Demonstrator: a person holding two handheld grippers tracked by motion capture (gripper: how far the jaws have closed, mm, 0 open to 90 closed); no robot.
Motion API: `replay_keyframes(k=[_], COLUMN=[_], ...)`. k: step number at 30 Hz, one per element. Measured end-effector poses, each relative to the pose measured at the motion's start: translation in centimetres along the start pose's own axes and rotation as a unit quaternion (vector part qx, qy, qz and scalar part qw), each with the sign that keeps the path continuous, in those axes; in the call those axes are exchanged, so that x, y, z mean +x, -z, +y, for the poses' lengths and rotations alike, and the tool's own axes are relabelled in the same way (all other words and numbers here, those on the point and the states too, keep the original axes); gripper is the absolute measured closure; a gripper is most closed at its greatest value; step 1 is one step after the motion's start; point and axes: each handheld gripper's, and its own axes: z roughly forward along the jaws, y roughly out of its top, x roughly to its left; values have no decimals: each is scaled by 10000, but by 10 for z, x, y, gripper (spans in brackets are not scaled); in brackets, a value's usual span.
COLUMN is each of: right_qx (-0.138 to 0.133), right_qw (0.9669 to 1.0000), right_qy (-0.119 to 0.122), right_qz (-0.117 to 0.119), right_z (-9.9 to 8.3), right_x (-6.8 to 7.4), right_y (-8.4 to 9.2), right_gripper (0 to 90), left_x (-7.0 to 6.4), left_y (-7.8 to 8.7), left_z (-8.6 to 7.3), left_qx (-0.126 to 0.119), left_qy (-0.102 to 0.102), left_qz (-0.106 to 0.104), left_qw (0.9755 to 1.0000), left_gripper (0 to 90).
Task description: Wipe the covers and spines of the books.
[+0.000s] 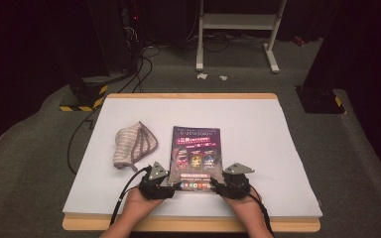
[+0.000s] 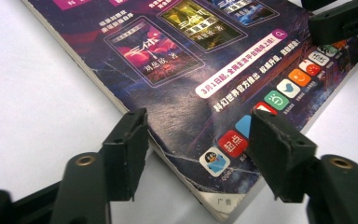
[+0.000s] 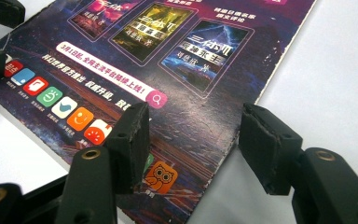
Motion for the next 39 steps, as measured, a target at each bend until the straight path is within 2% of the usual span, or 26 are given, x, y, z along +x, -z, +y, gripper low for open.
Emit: replay_keyframes(k=[4,8,9,10,11,15,20,21,25,26,27,28,32,33,35,39], right_qx=[-5,-48,-93,-93,-202,-334,-350,-353,-416,-429,-429,-444,-524,-524,-591,-606], right_qw=[10000,10000,9999,9999,9997,9993,9991,9991,9982,9979,9979,9976,9971,9971,9968,9968], right_qy=[-15,-64,-120,-120,-95,-74,-86,-75,-102,-115,-115,-197,-222,-222,-223,-205], right_qz=[16,-7,20,20,-22,-118,-201,-236,-416,-469,-469,-490,-514,-514,-494,-476], right_z=[-1,-1,-1,-1,-1,-2,-6,-6,-6,-7,-7,-9,-11,-11,-12,-14], right_x=[-3,-8,-9,-9,-11,-13,-19,-20,-27,-30,-30,-35,-40,-40,-42,-46], right_y=[1,3,6,6,10,16,18,19,20,21,21,22,27,27,30,33], right_gripper=[428,439,439,439,436,427,407,401,347,318,318,310,279,279,251,223], left_x=[-5,-7,-3,-3,0,6,22,26,40,48,48,56,63,66,70,82], left_y=[-1,-1,2,2,6,12,25,28,40,46,46,52,61,67,73,87], left_z=[1,2,4,4,4,4,4,3,1,1,1,0,-2,-2,-3,-4], left_qx=[17,-14,-141,-141,-198,-277,-447,-482,-578,-610,-610,-570,-580,-612,-704,-799], left_qy=[-60,-146,-45,-45,-86,-139,-97,-38,-16,121,121,197,197,197,283,390], left_qz=[-104,-104,-158,-158,-59,79,184,186,349,349,349,335,423,539,612,900], left_qw=[9999,9998,9998,9998,9997,9995,9988,9987,9977,9975,9975,9976,9972,9965,9952,9920], left_gripper=[400,404,416,416,416,417,396,388,335,310,305,298,280,280,273,269])
